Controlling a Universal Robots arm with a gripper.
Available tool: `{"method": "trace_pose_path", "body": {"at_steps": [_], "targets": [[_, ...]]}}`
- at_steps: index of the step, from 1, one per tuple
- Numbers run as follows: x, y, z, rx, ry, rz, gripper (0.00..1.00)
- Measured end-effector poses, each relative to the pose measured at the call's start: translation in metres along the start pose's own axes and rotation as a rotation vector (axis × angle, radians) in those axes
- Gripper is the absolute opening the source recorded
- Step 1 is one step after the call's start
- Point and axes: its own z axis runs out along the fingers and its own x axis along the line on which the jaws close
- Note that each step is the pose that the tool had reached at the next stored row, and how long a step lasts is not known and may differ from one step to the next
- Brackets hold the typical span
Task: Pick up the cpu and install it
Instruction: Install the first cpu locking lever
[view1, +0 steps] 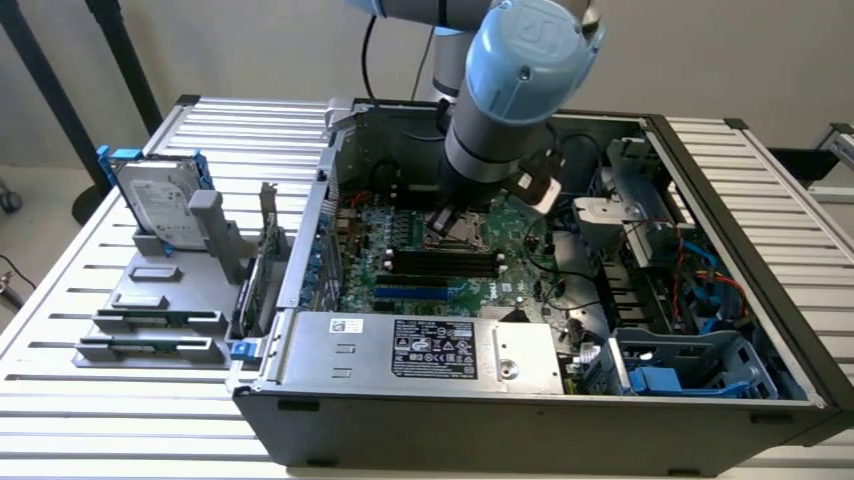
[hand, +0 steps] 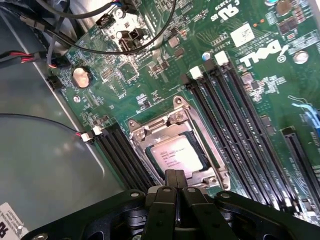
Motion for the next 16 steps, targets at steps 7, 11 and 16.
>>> {"method": "trace_pose_path", "body": {"at_steps": [7, 11, 16], "targets": [[-0.011, -0.0103, -0.0072, -0.0004, -0.0007, 0.0, 0.11], [-0.017, -0.013, -0.0143, -0.0004, -0.0007, 0.0, 0.11], [-0.023, -0.0138, -0.0276, -0.0003, -0.0006, 0.0, 0.11]]}}
